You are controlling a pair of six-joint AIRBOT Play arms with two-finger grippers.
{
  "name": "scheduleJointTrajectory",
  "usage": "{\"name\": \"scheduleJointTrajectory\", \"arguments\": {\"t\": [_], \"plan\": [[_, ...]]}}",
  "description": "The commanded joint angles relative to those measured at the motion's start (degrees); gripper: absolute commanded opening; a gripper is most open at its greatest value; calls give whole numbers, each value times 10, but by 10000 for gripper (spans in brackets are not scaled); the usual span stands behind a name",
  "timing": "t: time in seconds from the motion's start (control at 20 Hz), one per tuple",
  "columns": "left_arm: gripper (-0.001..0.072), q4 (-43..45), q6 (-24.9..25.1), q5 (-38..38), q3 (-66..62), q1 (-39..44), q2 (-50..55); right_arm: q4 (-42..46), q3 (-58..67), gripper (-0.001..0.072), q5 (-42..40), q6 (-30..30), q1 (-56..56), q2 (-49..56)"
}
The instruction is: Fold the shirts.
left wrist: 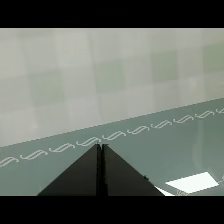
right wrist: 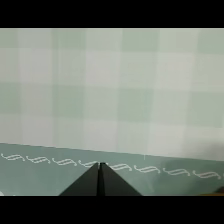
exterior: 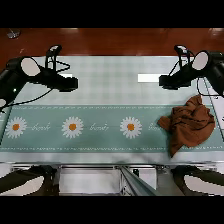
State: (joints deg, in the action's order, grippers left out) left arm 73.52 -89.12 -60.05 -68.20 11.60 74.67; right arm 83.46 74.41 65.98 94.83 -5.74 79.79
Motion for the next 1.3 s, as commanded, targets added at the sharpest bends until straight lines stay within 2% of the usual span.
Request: {"name": "scheduleJointTrajectory", "arguments": {"t": [0.0, 0.75, 0.95, 1.15, 1.2, 1.25], "plan": [[27, 0, 0, 0, -1, 0, 0, 0, 0, 24, 0, 0, 0, 0], [27, 0, 0, 0, -1, 0, 0, 0, 0, 24, -3, 0, 0, 0], [27, 0, 0, 1, -1, 0, 0, 0, 0, 24, -72, 0, 0, 0], [28, 0, 0, 40, 0, 0, 2, 11, 0, 28, -150, -1, 0, 0], [84, 0, 0, 60, -1, 0, 6, 23, 0, 154, -174, 0, 0, 0], [347, 0, -2, 76, -1, 0, 11, 28, 0, 497, -184, 1, 0, 0]]}}
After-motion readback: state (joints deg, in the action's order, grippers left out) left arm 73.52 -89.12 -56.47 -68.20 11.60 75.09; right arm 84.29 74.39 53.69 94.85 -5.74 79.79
